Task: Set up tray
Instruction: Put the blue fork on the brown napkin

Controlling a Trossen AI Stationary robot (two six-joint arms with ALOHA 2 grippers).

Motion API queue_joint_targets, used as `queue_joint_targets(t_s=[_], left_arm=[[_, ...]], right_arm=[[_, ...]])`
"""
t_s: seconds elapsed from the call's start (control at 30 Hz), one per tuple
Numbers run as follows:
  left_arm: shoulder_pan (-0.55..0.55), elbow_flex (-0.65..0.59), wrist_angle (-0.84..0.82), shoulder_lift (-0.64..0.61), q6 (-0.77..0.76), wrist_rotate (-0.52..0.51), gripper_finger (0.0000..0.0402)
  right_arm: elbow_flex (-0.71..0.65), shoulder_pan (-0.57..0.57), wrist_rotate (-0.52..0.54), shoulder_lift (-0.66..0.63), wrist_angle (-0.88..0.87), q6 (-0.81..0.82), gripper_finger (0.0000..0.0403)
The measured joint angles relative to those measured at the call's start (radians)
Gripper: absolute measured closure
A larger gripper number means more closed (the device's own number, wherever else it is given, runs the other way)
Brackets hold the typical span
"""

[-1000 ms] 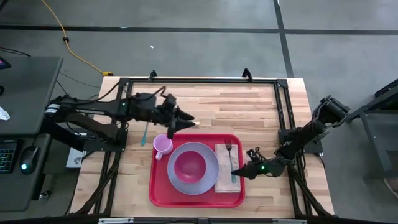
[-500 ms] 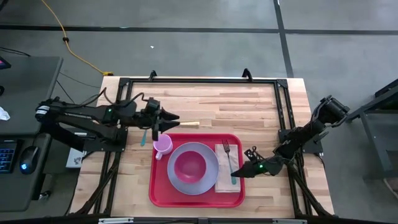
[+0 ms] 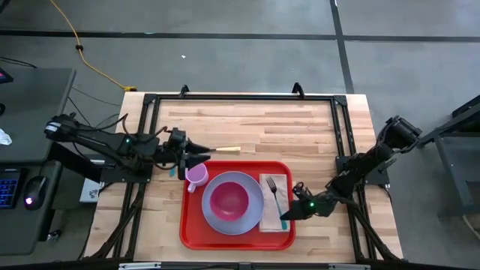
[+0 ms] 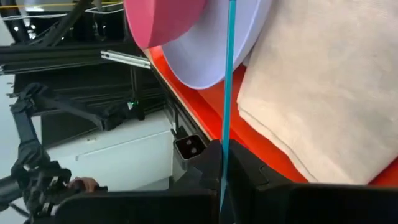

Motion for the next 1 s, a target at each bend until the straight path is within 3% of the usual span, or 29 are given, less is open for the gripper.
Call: queue_joint_targets(t_s=[0.23,0.73,1.0], left_arm=[[-0.028,-0.002,-0.004,0.001,-0.015,-0.021,0.0206],[-0.036,-0.002,-0.013,0.001,-0.018,-0.023,0.0206],[-0.035,-0.002,-0.013,0.001,-0.014,-0.023,0.0206]], right_arm=[[0.047,-0.035,-0.061,0.0,-0.152,0.057,0.0403],[0.048,-0.091,-0.147,0.0,-0.195,0.143,0.0403],[0.143,-0.124,-0.142,0.0,-0.417,0.15,0.0403]])
